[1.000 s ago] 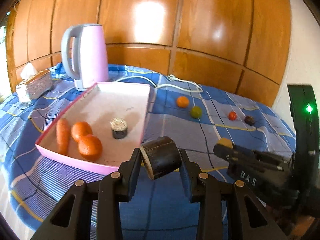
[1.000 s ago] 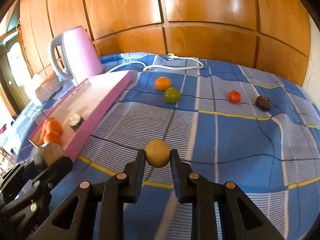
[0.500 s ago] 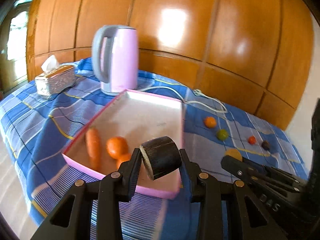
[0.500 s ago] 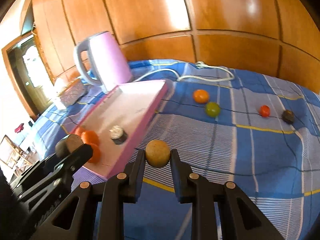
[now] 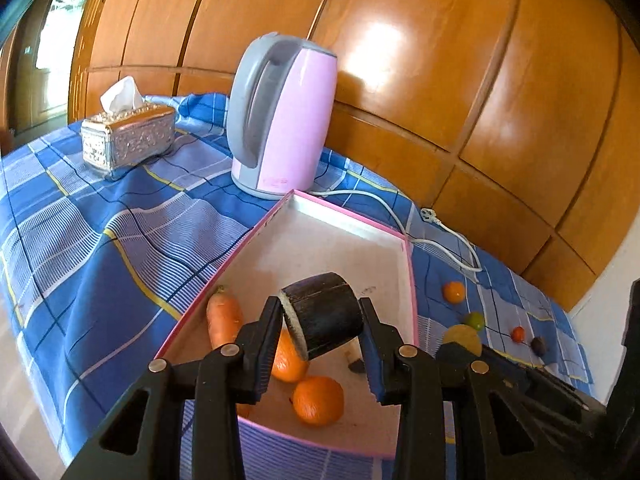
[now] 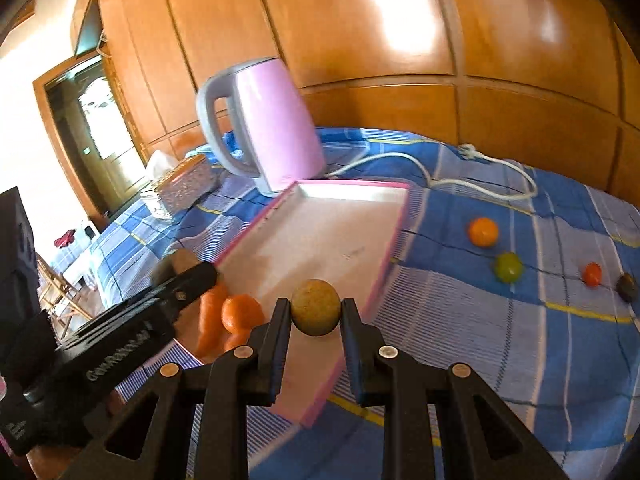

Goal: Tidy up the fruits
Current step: 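Carry the eggplant slice and beige ball over the pink tray with both grippers, then open the left gripper over the tray while the right gripper releases the beige ball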

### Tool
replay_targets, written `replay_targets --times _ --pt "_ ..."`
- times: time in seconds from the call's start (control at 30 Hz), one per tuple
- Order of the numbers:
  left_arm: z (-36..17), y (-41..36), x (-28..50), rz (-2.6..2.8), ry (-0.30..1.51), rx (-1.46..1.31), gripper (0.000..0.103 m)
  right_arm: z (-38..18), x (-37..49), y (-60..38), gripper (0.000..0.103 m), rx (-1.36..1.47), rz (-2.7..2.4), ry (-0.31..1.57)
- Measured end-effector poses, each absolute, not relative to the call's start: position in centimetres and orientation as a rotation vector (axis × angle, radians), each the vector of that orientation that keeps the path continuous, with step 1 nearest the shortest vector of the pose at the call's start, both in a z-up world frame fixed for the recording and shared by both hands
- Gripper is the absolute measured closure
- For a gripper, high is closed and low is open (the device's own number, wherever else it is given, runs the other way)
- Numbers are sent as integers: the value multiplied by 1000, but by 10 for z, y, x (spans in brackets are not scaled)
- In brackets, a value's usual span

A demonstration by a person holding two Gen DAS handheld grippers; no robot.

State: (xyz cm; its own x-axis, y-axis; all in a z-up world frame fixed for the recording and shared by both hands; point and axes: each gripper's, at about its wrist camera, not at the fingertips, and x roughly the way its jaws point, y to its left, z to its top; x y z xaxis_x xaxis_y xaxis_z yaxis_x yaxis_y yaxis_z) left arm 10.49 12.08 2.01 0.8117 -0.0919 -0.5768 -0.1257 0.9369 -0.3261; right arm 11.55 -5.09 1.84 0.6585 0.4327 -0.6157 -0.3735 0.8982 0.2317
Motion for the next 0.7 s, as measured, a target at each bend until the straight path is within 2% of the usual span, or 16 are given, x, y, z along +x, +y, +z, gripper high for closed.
replay_targets --times 0.2,0.7 --pt "12 133 118 47 652 -395 56 8 127 -31 77 48 481 737" --pt "9 117 95 140 654 -349 56 -4 109 -48 76 78 437 766"
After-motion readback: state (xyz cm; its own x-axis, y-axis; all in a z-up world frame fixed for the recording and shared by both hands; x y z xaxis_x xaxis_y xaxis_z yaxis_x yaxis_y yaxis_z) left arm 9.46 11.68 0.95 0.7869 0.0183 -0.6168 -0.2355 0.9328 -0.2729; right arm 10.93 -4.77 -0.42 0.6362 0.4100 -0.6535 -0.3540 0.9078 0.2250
